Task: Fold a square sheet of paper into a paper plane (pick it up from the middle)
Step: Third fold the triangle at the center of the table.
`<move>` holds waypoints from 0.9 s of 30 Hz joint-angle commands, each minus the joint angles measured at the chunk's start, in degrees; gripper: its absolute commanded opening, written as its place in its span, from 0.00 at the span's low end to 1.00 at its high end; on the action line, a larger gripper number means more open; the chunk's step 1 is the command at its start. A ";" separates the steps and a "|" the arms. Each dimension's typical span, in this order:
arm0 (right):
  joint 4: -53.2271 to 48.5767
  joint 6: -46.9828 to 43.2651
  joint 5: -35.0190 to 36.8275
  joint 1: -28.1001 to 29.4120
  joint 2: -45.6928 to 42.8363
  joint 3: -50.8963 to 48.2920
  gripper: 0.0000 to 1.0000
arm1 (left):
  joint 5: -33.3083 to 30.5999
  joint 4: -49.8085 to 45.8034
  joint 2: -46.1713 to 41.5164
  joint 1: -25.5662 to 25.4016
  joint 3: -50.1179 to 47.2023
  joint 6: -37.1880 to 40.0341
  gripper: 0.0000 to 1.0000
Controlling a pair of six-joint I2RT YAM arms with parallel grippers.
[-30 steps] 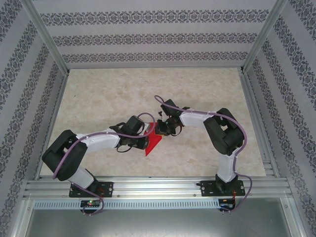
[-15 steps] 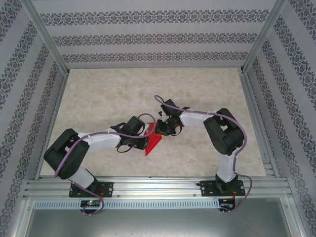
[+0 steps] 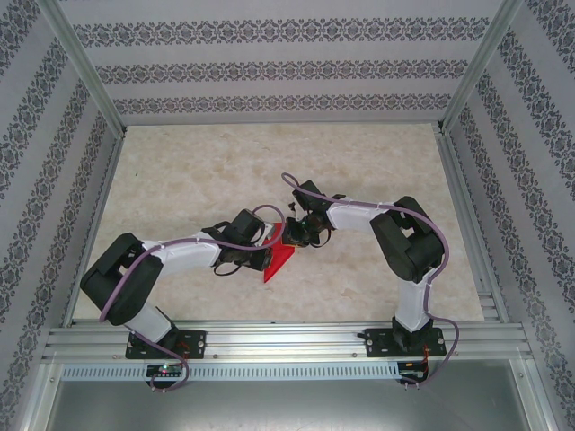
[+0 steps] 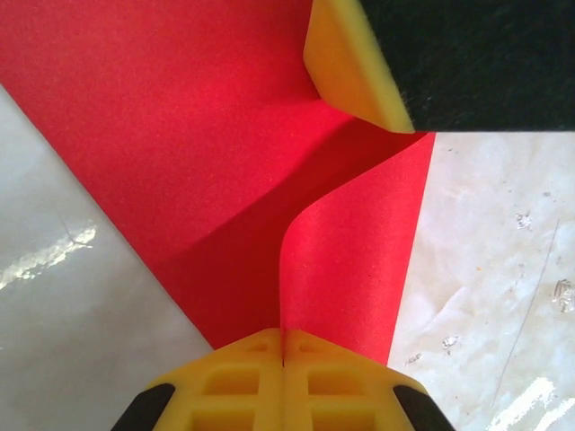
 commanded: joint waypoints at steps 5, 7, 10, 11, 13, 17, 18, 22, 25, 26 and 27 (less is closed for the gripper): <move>-0.92 0.47 2.17 0.33 1.31 0.87 0.14 | -1.46 0.61 1.84 0.66 -0.46 0.89 0.04; -1.46 0.39 2.25 0.38 1.21 1.67 0.14 | -1.82 0.86 1.57 0.63 -0.92 0.60 0.04; -1.95 0.46 2.49 0.32 1.07 2.33 0.14 | -2.04 0.82 1.35 0.68 -0.95 0.39 0.04; -2.13 0.50 2.64 0.35 1.12 2.41 0.14 | -2.08 0.69 1.34 0.67 -0.91 0.38 0.04; -2.08 0.81 2.91 0.30 0.89 2.33 0.15 | -2.11 0.70 1.32 0.63 -1.10 0.11 0.03; -1.64 1.51 3.47 -0.17 -0.99 2.29 0.17 | -1.58 1.38 1.42 0.67 -2.13 -0.45 0.03; -1.22 1.82 3.71 -0.44 -1.88 2.04 0.18 | -1.65 1.51 1.38 0.68 -2.35 -0.71 0.03; 1.57 3.20 3.26 -2.06 -6.52 0.38 0.21 | -1.37 3.04 1.00 0.66 -3.30 -1.87 0.03; 2.00 3.34 4.28 -2.52 -10.59 -1.22 0.22 | -1.25 3.30 0.92 0.63 -3.46 -2.27 0.03; 2.83 3.81 4.36 -2.53 -11.94 -2.34 0.22 | -1.37 3.53 0.74 0.66 -3.61 -2.48 0.03; 4.26 4.55 4.16 -2.57 -13.52 -3.92 0.22 | -1.33 3.74 0.60 0.67 -3.83 -2.61 0.03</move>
